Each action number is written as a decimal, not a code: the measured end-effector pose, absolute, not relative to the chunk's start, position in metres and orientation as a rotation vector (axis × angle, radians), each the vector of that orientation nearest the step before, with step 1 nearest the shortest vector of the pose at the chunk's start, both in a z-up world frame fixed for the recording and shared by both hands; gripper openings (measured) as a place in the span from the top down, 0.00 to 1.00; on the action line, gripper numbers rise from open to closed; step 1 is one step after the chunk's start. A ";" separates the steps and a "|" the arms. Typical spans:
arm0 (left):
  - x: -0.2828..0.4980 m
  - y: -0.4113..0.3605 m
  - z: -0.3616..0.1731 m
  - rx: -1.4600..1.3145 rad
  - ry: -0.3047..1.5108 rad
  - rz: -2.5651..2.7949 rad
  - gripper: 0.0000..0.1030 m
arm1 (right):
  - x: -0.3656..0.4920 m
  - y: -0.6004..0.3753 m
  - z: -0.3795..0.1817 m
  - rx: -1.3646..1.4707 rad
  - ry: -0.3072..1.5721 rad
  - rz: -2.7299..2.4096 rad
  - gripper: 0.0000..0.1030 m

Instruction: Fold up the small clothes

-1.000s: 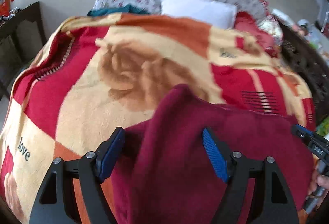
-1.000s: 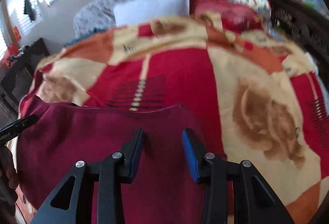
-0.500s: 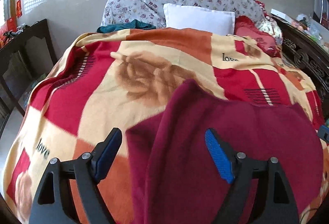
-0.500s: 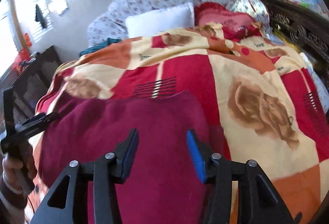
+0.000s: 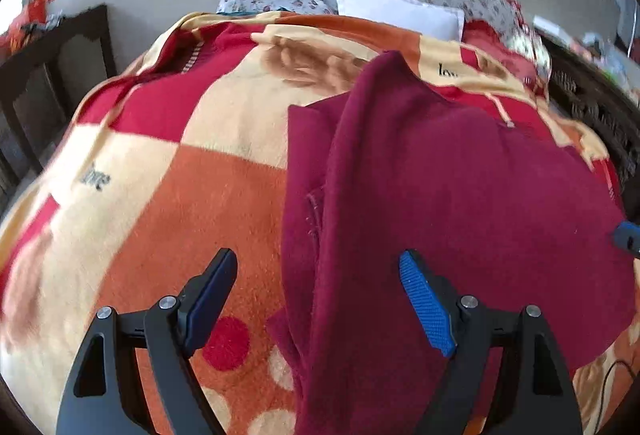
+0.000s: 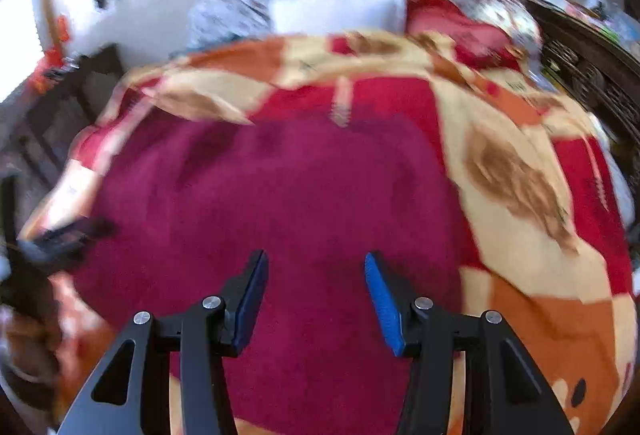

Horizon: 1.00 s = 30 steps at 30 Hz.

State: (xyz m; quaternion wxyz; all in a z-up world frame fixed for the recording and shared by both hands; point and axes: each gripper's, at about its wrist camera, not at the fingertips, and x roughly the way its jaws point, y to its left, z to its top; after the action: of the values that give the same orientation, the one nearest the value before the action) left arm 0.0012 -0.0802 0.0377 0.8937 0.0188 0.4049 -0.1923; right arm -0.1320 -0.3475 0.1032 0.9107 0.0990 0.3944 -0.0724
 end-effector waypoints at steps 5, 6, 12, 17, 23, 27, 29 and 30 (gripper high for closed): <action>0.000 -0.068 0.038 -0.008 0.832 -0.423 0.20 | -0.070 -0.289 0.112 0.134 0.783 -0.001 0.54; 0.000 -0.063 0.038 -0.024 0.824 -0.430 0.20 | -0.058 -0.280 0.110 0.120 0.784 0.012 0.60; 0.010 -0.047 0.030 -0.108 0.850 -0.463 0.20 | 0.026 -0.224 0.099 0.073 0.780 0.081 0.64; 0.020 -0.043 0.022 -0.153 0.889 -0.503 0.19 | 0.078 -0.210 0.079 0.026 0.839 0.029 0.65; 0.022 -0.046 0.021 -0.134 0.885 -0.490 0.18 | 0.097 -0.205 0.062 0.027 0.859 -0.001 0.66; 0.022 -0.047 0.019 -0.131 0.886 -0.490 0.16 | 0.086 -0.211 0.069 0.070 0.847 0.007 0.65; 0.022 -0.047 0.018 -0.129 0.885 -0.490 0.15 | 0.073 -0.217 0.078 0.118 0.837 0.028 0.65; 0.022 -0.047 0.019 -0.127 0.884 -0.489 0.15 | 0.066 -0.220 0.081 0.140 0.825 0.042 0.65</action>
State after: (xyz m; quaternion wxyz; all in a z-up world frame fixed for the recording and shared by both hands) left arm 0.0225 -0.0469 0.0185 0.8732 -0.0606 0.4230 -0.2342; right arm 0.0658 -0.2198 0.0815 0.9136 0.0682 0.4004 0.0206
